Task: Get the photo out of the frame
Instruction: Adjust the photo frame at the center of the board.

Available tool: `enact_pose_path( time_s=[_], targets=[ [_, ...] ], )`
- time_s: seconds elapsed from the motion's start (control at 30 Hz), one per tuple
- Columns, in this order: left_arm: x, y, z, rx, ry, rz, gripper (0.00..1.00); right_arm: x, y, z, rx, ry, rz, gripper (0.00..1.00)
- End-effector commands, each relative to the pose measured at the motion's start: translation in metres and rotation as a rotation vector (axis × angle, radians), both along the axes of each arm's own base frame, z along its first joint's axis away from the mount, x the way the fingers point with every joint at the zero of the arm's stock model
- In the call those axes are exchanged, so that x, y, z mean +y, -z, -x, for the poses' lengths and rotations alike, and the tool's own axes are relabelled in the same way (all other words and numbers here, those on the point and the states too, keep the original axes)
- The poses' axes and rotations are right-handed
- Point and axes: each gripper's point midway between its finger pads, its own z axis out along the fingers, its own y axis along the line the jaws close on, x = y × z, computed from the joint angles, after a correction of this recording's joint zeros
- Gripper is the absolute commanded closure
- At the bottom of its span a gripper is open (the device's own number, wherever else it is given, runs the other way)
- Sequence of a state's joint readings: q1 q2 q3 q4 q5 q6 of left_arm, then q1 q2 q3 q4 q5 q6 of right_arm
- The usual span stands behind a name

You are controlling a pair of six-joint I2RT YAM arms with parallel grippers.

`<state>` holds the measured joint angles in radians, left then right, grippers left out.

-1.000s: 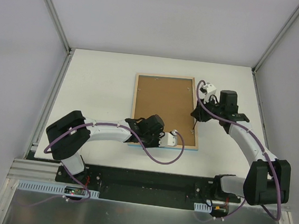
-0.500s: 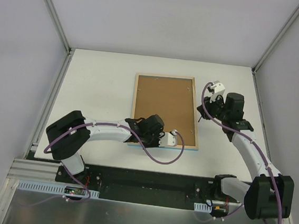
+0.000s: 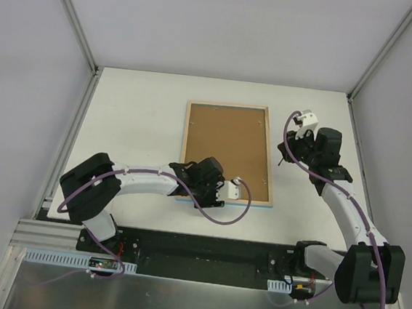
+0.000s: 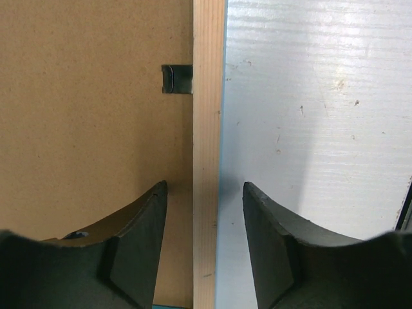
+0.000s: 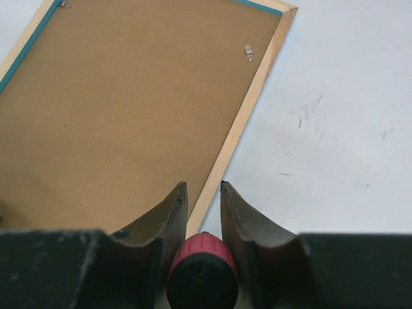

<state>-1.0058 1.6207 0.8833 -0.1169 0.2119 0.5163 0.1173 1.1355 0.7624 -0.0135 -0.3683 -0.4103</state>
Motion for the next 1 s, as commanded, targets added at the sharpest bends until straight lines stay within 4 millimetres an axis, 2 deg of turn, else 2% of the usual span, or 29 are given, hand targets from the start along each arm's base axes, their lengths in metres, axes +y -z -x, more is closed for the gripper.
enact_pose_path(
  time_s=[0.0, 0.17, 0.3, 0.43, 0.53, 0.67, 0.97],
  targets=[
    [0.011, -0.011, 0.000, -0.006, -0.016, 0.007, 0.47, -0.007, -0.031, -0.009, -0.110, 0.046, -0.018, 0.99],
    [0.012, -0.035, -0.014, -0.023, -0.069, 0.080, 0.37, -0.009, -0.031, -0.009, -0.116, 0.055, -0.016, 0.99],
    [0.020, -0.065, -0.040, -0.018, -0.178, 0.188, 0.31, -0.009, -0.029, -0.009, -0.110, 0.052, -0.020, 0.99],
    [0.039, -0.086, -0.073, -0.025, -0.313, 0.267, 0.23, -0.008, -0.026, -0.008, -0.100, 0.039, -0.028, 0.99],
    [0.053, -0.091, -0.096, -0.030, -0.417, 0.283, 0.19, -0.007, -0.022, -0.008, -0.088, 0.030, -0.034, 0.99],
    [0.073, -0.087, -0.123, -0.016, -0.538, 0.274, 0.16, -0.006, -0.021, -0.006, -0.084, 0.020, -0.042, 0.99],
    [0.106, -0.077, -0.172, 0.099, -0.722, 0.257, 0.17, -0.005, -0.019, -0.005, -0.084, 0.012, -0.046, 0.99]
  ],
)
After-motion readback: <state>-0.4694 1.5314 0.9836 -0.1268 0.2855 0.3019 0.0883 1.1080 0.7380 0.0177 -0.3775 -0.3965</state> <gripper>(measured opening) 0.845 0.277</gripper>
